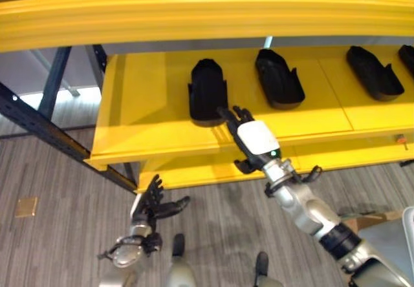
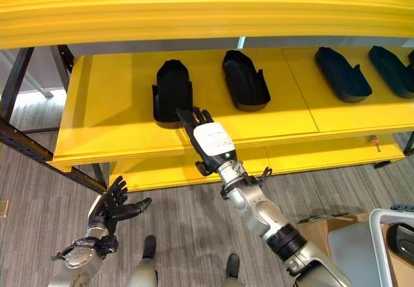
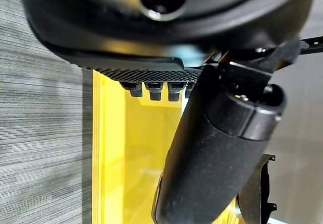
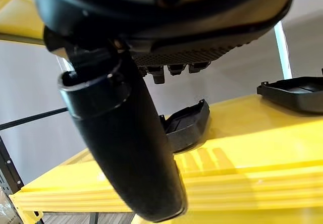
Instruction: Move parts from the plastic box to the shelf.
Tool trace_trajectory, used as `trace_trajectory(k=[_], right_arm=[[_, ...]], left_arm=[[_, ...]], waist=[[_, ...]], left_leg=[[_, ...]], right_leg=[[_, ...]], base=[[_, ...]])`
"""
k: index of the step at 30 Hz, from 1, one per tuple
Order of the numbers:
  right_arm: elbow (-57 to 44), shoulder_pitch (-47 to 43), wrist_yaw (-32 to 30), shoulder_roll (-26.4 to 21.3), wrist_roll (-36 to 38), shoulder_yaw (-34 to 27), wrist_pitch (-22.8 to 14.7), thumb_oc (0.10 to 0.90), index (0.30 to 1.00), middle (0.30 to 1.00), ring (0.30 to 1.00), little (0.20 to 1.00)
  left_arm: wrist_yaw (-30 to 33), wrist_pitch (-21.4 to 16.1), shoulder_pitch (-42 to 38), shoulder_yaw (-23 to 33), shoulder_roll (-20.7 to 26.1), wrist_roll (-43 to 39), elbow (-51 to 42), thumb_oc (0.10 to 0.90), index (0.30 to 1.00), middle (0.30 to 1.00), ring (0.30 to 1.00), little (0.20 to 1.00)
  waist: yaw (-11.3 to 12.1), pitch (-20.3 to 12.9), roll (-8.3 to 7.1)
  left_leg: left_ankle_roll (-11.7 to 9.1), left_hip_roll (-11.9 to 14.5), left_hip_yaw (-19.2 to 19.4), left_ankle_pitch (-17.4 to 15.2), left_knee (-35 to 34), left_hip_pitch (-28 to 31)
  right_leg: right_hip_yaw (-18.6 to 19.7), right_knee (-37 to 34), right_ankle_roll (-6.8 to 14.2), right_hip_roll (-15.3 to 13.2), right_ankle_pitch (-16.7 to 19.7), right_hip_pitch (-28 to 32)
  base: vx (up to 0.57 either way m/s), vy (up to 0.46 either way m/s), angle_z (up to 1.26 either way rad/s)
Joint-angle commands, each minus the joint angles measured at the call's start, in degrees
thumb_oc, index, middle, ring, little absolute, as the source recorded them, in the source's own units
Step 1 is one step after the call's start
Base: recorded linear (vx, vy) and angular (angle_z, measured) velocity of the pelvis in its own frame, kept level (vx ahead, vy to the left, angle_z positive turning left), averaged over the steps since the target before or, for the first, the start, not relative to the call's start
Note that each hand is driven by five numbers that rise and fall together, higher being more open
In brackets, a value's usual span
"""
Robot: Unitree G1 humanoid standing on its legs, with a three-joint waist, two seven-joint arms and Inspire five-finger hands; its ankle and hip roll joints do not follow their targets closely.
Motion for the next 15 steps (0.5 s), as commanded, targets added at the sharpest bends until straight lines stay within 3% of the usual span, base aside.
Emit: trace_trajectory(k=[1,15], right_arm=[[-2.1,-8.7,-5.1,1.3,-0.9,-2.4,-0.6,0.900,1.000,1.000,1.000,1.000],[0.3,-10.8,-4.1,3.2,0.5,1.0,-0.7,0.900,1.000,1.000,1.000,1.000]], left_arm=[[0.9,-6.3,-5.0,-0.9,1.3,2.1,-3.2,0.900,1.000,1.000,1.000,1.000],[2.0,-6.8,-6.2,-1.2,1.3,1.8,-3.6,0.900,1.000,1.000,1.000,1.000]], waist=[[0.8,0.5,-0.63],[1.3,2.3,-0.51]], left_leg=[[5.7,-3.1,2.6,-3.4,2.7,-0.3],[5.7,-3.2,2.3,-3.6,4.0,-1.8]], right_leg=[[0.7,4.3,-1.2,-1.0,-5.2,1.7],[0.6,5.2,-1.4,-1.1,-5.4,0.6]], base=[[0.00,0.000,0.00],[0.00,0.000,0.00]])
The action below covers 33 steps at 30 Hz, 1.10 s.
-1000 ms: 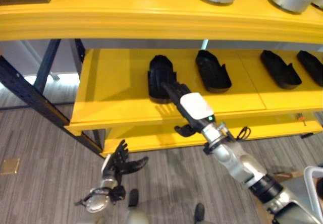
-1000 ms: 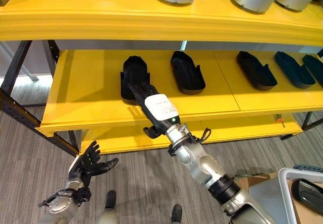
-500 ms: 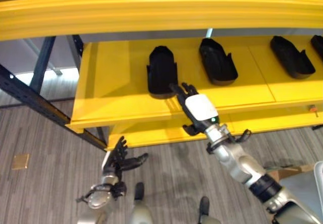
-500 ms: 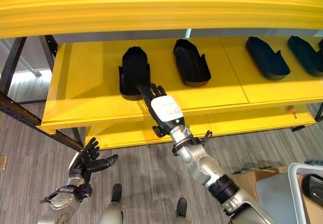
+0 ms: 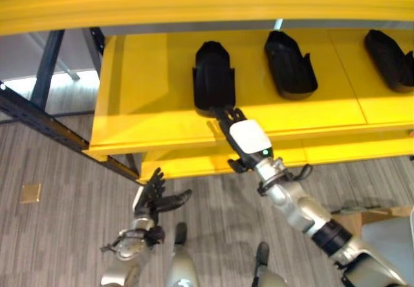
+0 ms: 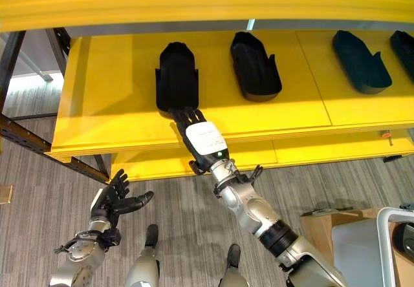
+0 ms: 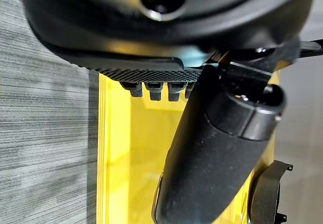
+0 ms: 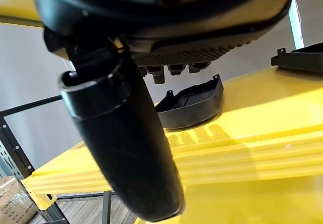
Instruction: Move parts from the plastic box to the shelf.
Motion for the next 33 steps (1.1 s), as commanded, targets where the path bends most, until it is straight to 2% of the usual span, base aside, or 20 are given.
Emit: trace_trajectory(k=[1,16,25,33], right_arm=[[-0.5,-7.8,-4.2,1.8,0.4,-1.4,-1.2,0.900,1.000,1.000,1.000,1.000],[3.7,-9.9,-4.4,3.4,2.1,0.7,-0.6,0.900,1.000,1.000,1.000,1.000],[10.4,-11.7,-5.1,5.5,3.3,2.4,0.6,0.900,1.000,1.000,1.000,1.000],[13.3,-14.9,-6.8,4.6,3.8,1.5,1.8,0.900,1.000,1.000,1.000,1.000]], left_arm=[[1.0,-6.3,-3.1,-0.4,1.2,1.8,-3.7,0.900,1.000,1.000,1.000,1.000],[1.8,-6.9,-3.9,-0.8,1.0,1.3,-4.2,0.900,1.000,1.000,1.000,1.000],[2.5,-7.5,-4.6,-1.5,0.7,0.9,-3.8,0.900,1.000,1.000,1.000,1.000],[3.0,-8.0,-5.5,-1.7,0.7,0.3,-3.9,0.900,1.000,1.000,1.000,1.000]], waist=[[0.1,-1.8,-0.59],[0.6,-0.3,-0.65],[1.3,1.4,-0.05],[2.0,2.2,0.65]], left_leg=[[5.8,-3.3,2.4,-3.7,3.7,-0.9],[6.0,-3.6,1.9,-3.6,4.4,-2.4],[6.1,-4.3,1.7,-3.6,5.0,-4.1],[6.3,-4.8,1.4,-3.3,4.8,-5.3]], right_leg=[[0.7,5.2,-1.5,-1.1,-5.4,1.4],[0.3,5.8,-1.5,-1.5,-5.3,0.3],[0.2,5.9,-1.5,-1.8,-5.1,-0.8],[-0.1,6.1,-1.5,-2.0,-4.7,-2.1]], base=[[0.00,0.000,0.00],[-0.01,0.008,0.04],[-0.01,0.006,0.01],[0.00,0.010,0.05]])
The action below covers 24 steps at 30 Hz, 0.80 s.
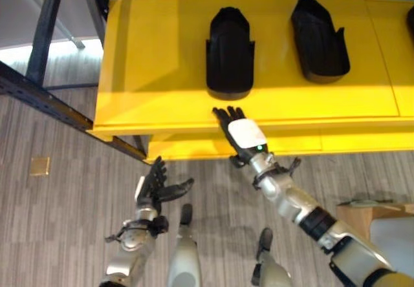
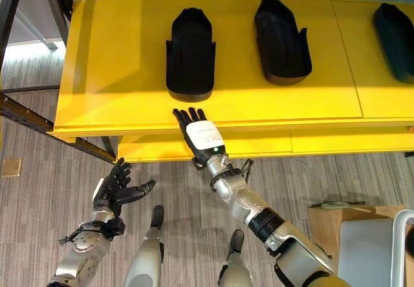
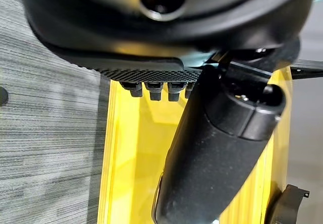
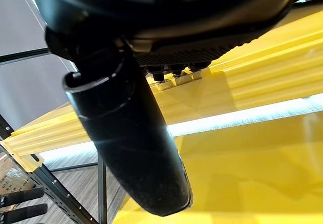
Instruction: Move parts from the plastic box to the shelf.
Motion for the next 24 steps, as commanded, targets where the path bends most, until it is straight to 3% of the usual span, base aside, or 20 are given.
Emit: trace_trajectory(k=[1,24], right_arm=[[-1.2,-6.6,-4.2,0.8,1.1,-2.2,-0.6,0.900,1.000,1.000,1.000,1.000],[6.4,-8.0,-6.2,0.7,3.6,-3.6,1.2,0.900,1.000,1.000,1.000,1.000]], left_arm=[[0.7,-6.4,-2.5,-0.8,1.3,0.9,-4.0,0.900,1.000,1.000,1.000,1.000],[1.1,-7.0,-2.7,-0.8,1.1,0.1,-4.1,0.900,1.000,1.000,1.000,1.000]], waist=[[0.4,-1.4,-0.29],[0.7,-0.2,0.68]], left_leg=[[6.3,-3.5,4.0,-3.2,2.7,-0.4],[6.3,-3.9,4.1,-3.4,3.0,-1.7]], right_leg=[[1.8,6.1,-1.7,-1.2,-4.8,-0.1],[1.9,6.6,-1.7,-1.3,-4.8,-1.4]], base=[[0.00,0.000,0.00],[0.00,0.000,0.00]])
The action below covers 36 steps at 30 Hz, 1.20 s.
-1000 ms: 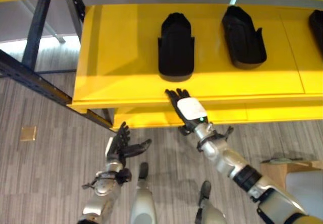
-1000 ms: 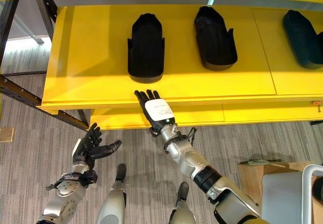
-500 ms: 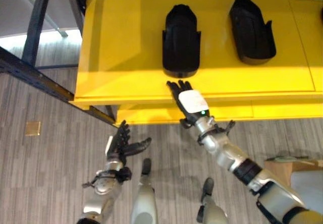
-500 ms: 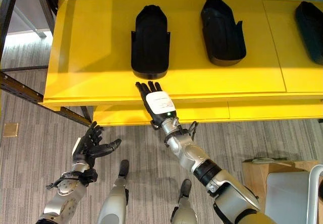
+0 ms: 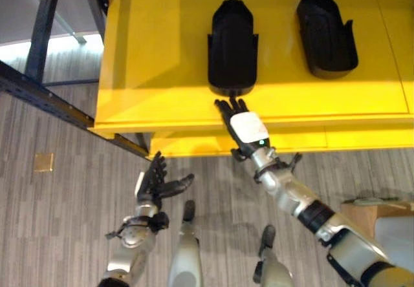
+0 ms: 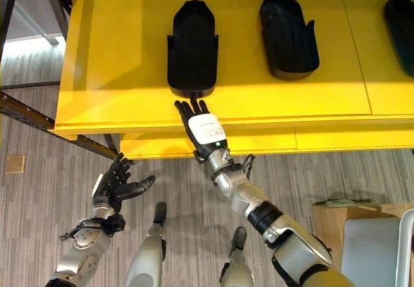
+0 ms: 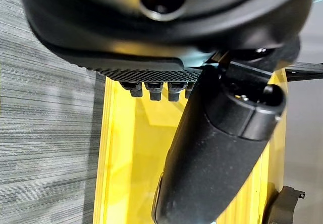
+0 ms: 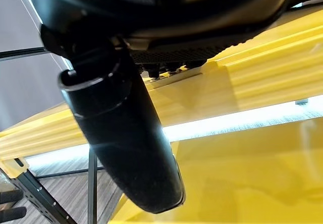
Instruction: Move parts from the plastic box to the shelf.
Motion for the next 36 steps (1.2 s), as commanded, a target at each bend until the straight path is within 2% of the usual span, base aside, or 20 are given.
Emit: trace_trajectory(k=[1,36], right_arm=[[1.7,-5.8,-1.7,-0.1,3.4,-3.8,1.3,0.900,1.000,1.000,1.000,1.000],[6.6,-10.5,-3.6,-3.2,7.9,-5.8,1.6,0.900,1.000,1.000,1.000,1.000]], left_arm=[[0.8,-5.9,-2.0,-0.7,1.1,0.2,-4.1,0.900,1.000,1.000,1.000,1.000],[0.8,-6.5,-2.4,-0.2,1.6,-0.3,-3.9,0.900,1.000,1.000,1.000,1.000]], waist=[[0.6,-0.6,0.00],[1.1,-0.4,0.00]], left_leg=[[6.3,-3.6,4.1,-3.4,2.3,0.1],[6.5,-3.8,3.8,-4.2,3.3,-1.2]], right_leg=[[1.8,6.7,-1.7,-1.1,-5.0,0.1],[2.0,7.2,-1.7,-1.0,-5.5,-0.9]], base=[[0.00,0.000,0.00],[0.00,0.000,0.00]])
